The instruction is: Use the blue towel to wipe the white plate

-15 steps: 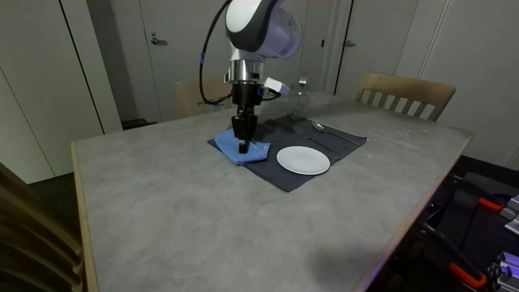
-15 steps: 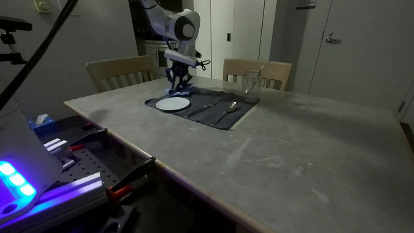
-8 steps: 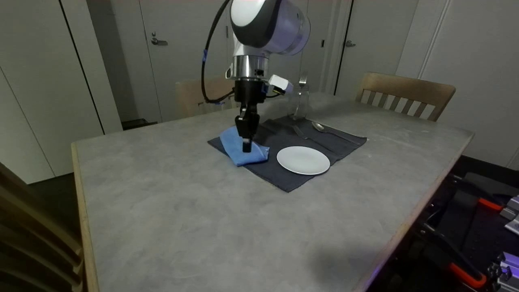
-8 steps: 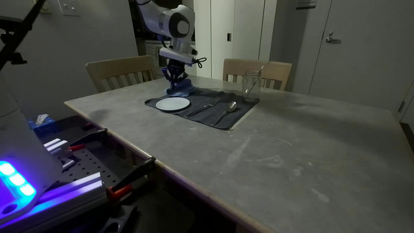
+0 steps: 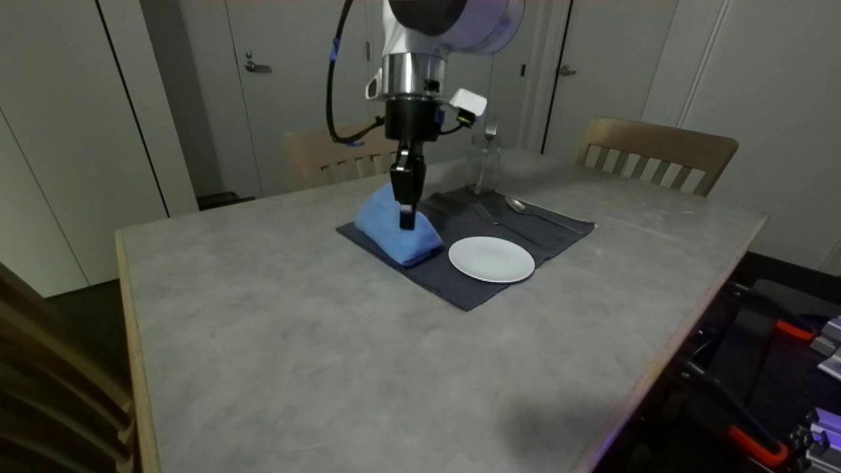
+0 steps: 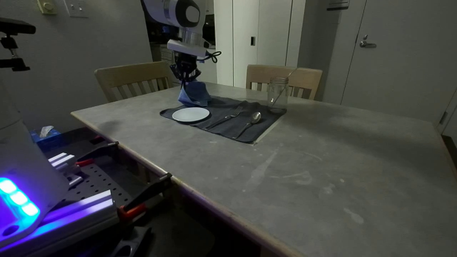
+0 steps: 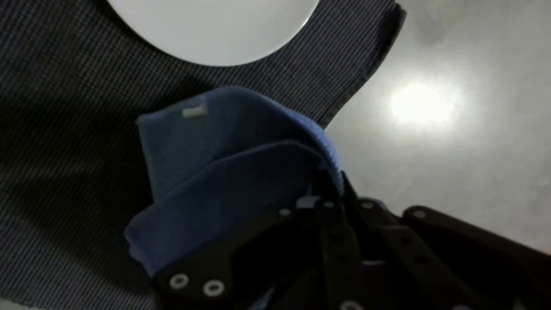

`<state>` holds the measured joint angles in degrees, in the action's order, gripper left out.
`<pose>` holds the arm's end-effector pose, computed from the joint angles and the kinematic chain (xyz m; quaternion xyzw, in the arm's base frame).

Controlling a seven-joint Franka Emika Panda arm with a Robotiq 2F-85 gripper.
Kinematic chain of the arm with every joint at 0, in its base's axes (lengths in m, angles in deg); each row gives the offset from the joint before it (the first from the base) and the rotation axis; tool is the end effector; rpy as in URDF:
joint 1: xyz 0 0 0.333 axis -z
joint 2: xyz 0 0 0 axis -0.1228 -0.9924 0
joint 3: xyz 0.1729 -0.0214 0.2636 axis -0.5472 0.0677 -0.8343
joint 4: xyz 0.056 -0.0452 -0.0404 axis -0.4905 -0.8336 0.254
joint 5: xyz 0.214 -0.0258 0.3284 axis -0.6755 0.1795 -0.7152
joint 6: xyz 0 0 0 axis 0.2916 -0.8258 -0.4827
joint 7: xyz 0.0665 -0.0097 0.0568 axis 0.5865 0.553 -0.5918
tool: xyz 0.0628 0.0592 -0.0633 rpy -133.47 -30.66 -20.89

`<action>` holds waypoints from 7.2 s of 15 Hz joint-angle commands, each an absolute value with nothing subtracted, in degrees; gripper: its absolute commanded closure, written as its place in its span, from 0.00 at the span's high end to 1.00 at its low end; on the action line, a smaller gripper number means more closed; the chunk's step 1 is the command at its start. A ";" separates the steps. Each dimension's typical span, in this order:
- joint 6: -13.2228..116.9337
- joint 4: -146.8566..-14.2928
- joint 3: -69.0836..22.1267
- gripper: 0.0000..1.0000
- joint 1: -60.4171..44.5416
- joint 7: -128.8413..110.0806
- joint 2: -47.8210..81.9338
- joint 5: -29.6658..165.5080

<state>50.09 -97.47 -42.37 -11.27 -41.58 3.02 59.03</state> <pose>0.5856 0.1991 0.2169 -0.9308 -0.3468 0.0464 0.1060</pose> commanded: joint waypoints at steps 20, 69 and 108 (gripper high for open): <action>54.03 -129.15 -39.55 0.01 -13.90 -38.30 39.04 59.15; 59.25 -111.66 -42.45 0.01 -2.63 -43.07 5.08 50.74; 39.33 -104.56 -36.73 0.01 -1.15 -32.10 1.23 48.49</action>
<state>41.43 -105.17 -39.28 0.30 -36.37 1.45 48.86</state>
